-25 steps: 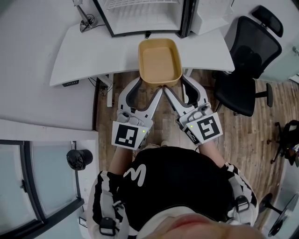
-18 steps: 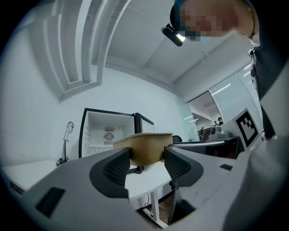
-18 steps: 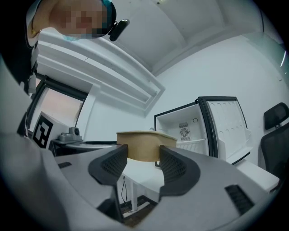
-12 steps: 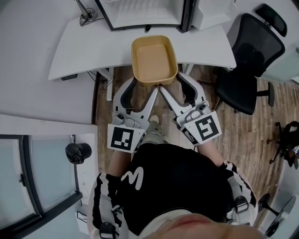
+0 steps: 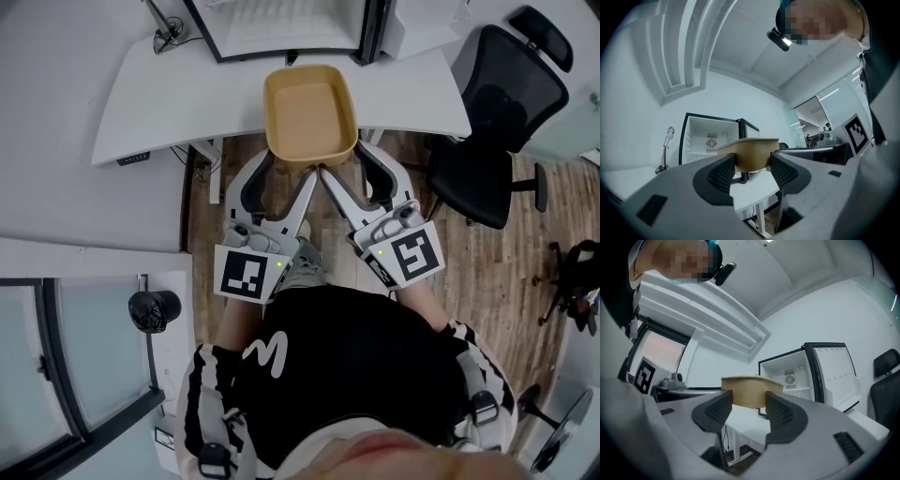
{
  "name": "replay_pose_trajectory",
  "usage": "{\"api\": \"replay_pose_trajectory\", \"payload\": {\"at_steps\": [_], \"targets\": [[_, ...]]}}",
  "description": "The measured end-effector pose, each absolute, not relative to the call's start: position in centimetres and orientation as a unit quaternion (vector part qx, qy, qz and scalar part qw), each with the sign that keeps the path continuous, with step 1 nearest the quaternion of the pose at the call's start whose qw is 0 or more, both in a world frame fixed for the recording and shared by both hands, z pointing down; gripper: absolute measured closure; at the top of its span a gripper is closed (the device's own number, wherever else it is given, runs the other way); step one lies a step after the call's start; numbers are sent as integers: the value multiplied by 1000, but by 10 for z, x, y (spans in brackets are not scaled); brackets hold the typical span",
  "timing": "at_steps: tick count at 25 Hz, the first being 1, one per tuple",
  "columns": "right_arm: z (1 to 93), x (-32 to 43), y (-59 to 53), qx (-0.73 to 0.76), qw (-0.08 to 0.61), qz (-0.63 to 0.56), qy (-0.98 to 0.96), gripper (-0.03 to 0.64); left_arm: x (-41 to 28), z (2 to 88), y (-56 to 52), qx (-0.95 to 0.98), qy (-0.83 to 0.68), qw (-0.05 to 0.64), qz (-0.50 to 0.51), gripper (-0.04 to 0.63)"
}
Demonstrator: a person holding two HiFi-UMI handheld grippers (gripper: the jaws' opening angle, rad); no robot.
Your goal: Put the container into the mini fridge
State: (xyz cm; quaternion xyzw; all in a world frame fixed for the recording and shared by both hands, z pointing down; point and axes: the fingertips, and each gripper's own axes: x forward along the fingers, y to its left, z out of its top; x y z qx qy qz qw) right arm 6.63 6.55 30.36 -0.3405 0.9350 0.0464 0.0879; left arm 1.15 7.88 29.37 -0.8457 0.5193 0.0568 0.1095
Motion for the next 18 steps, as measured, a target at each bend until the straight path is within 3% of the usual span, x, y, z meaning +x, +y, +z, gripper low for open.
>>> {"api": "replay_pose_trajectory", "payload": {"at_steps": [18], "targets": [[305, 47, 10, -347, 96, 43, 932, 388, -10, 299, 22, -848, 518, 100, 45, 354]]}}
